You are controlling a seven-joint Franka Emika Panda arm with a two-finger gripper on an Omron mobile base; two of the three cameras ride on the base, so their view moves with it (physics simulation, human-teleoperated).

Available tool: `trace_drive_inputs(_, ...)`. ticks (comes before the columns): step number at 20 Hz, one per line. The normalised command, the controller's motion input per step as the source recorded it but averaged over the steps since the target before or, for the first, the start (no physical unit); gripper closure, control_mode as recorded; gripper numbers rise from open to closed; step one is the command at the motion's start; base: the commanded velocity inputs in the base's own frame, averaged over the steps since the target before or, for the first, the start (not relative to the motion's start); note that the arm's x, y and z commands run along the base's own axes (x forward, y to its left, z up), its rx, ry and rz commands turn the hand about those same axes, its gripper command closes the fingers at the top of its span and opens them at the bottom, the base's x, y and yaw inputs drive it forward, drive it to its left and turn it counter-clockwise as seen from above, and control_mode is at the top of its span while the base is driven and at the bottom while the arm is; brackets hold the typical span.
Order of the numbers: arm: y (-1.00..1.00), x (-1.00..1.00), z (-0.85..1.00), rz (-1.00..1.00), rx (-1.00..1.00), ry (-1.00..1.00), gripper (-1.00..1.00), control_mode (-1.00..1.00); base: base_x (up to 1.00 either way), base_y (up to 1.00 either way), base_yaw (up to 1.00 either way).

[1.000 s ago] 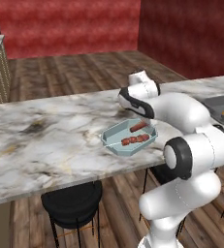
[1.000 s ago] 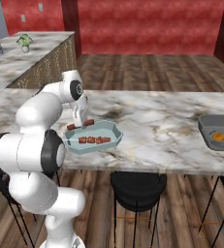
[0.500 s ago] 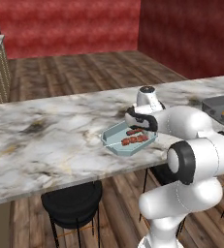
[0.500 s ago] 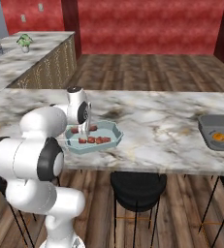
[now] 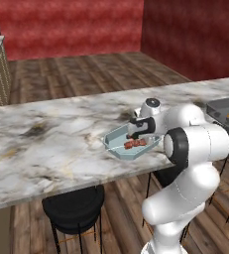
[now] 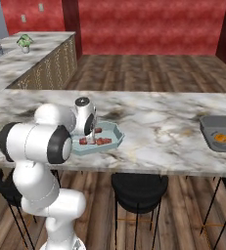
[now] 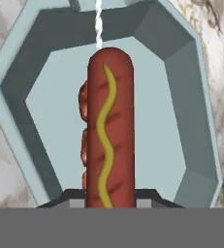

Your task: Place the cold items (tangerine and orange) from the fridge in one tupperware on the dining counter. Place the warm items (kebab skewer and hot dog) in the stove area in another tupperware.

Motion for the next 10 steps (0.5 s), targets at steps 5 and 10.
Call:
trace_drive_inputs(5, 0.00, 0.96, -0.03, 0.07, 0.00, 0.10, 1.00, -1.00, 0.00, 0.00, 0.00)
trace_drive_inputs(10, 0.00, 0.43, -0.65, 0.07, -0.01, 0.02, 1.00, -1.00, 0.00, 0.00, 0.00)
